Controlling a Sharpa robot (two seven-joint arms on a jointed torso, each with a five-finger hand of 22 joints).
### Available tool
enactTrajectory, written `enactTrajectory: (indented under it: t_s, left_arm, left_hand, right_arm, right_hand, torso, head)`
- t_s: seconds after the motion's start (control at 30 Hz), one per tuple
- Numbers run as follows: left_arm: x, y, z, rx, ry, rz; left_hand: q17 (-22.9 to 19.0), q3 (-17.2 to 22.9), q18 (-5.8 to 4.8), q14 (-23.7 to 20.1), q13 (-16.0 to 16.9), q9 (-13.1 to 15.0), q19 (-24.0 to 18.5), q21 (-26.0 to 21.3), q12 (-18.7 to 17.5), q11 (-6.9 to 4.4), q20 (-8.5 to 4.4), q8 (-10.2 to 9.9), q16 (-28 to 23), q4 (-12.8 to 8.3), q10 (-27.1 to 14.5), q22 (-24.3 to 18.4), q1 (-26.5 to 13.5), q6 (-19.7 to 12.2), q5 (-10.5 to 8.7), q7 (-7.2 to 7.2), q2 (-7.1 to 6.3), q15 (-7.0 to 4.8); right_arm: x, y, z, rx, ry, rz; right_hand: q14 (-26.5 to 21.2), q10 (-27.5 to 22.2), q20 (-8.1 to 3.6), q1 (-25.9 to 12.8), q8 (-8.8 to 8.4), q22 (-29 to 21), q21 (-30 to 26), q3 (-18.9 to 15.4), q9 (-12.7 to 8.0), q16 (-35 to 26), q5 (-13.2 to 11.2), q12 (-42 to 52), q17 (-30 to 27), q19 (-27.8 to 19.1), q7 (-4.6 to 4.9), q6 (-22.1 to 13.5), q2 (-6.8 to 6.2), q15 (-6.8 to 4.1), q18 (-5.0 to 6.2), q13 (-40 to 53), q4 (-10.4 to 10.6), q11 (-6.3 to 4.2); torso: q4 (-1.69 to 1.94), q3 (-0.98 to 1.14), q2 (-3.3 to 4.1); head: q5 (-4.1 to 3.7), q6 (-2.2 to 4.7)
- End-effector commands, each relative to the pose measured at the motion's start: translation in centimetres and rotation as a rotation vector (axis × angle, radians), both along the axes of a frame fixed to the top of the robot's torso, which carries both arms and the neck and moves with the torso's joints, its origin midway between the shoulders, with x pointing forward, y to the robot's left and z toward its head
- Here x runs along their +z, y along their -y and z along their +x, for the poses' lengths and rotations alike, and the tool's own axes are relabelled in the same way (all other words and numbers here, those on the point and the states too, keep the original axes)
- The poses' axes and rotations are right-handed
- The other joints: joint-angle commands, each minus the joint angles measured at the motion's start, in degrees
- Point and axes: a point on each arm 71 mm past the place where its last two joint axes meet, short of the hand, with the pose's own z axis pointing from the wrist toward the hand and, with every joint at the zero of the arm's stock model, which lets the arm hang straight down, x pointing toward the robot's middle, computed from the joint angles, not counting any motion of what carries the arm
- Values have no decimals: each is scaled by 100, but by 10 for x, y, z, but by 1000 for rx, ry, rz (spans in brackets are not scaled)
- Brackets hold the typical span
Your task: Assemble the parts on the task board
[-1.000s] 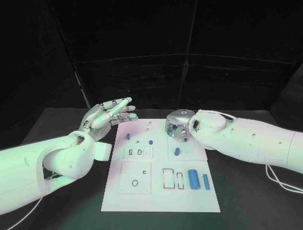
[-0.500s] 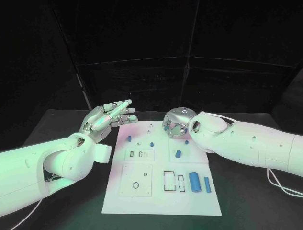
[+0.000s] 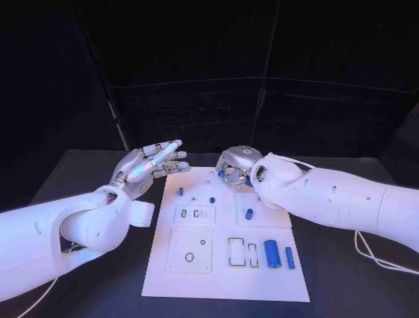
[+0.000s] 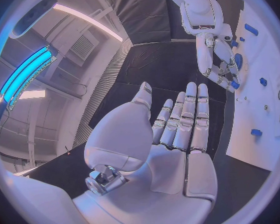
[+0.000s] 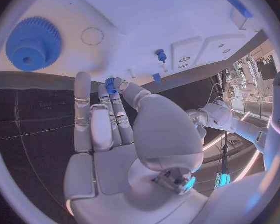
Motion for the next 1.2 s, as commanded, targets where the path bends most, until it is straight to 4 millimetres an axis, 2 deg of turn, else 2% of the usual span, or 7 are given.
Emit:
enactTrajectory:
  t_s: [0.03,0.33,0.6,0.73,0.83,1.07,1.2]
  left_arm:
    - [1,1,0,-13,9,-3]
    - [1,2,1,-14,9,-3]
    - [1,2,2,-16,6,-2]
    - [1,4,2,-20,5,-3]
    - [1,5,2,-24,5,-5]
    - [1,7,3,-27,7,-6]
    - [2,7,3,-27,9,-6]
  left_hand:
    - [-8,-8,19,9,-8,-9,-8,-35,-17,23,40,-16,-16,-26,-27,-6,-10,-35,9,481,68,50]
    - [-8,-15,19,8,-7,-9,-8,-39,-25,25,42,-23,-23,-21,-30,-10,-22,-48,9,482,72,52]
    - [-8,-15,19,8,-7,-9,-8,-39,-25,25,42,-23,-23,-21,-30,-10,-22,-48,9,482,72,52]
    - [-8,-15,19,8,-7,-9,-8,-39,-25,25,42,-23,-23,-21,-30,-10,-22,-48,9,482,72,52]
    - [-8,-15,19,8,-7,-9,-8,-39,-25,25,42,-23,-23,-21,-30,-10,-22,-48,9,482,72,52]
    - [-8,-19,20,8,-7,-10,-7,-42,-29,26,43,-28,-27,-20,-31,-13,-28,-56,9,483,75,53]
    - [-8,-20,20,8,-7,-11,-7,-43,-32,27,43,-33,-29,-20,-33,-14,-30,-76,8,482,75,53]
  right_arm:
    - [5,1,2,-27,36,42]
    - [7,-4,3,-40,57,66]
    - [10,-9,3,-47,76,82]
    - [9,-13,3,-46,65,73]
    - [8,-14,4,-48,59,70]
    - [6,-16,6,-56,33,56]
    - [5,-16,7,-61,16,44]
  right_hand:
    - [252,-13,0,-29,-23,11,31,31,-7,44,-16,-23,4,-47,23,-7,-52,-11,33,7,9,48]
    - [253,-20,2,-33,-24,12,34,40,-9,50,-14,-28,12,-49,27,-12,-58,-8,34,7,13,50]
    - [254,-27,5,-31,-24,16,41,59,-11,56,-9,-32,19,-53,33,-17,-61,-5,34,7,19,54]
    - [254,-43,10,-44,-27,19,49,69,-14,60,-13,-38,20,-57,39,-28,-78,1,33,6,30,62]
    - [254,-54,14,-54,-29,21,53,76,-16,62,-18,-42,20,-60,41,-38,-86,5,33,6,41,66]
    - [253,-67,19,-66,-31,23,57,85,-19,64,-25,-45,19,-65,44,-50,-94,10,33,6,55,70]
    - [252,-72,22,-73,-30,24,59,89,-20,66,-30,-45,21,-67,45,-54,-98,12,33,6,62,72]
  torso:
    - [43,-20,46]
    - [76,-32,96]
    - [74,-31,103]
    - [89,-41,115]
    - [86,-38,109]
    - [89,-47,122]
    - [88,-41,117]
  head:
    - [-12,15]
    - [-13,32]
    - [-21,49]
    - [-34,62]
    - [-19,36]
    - [-22,14]
    - [-10,-9]
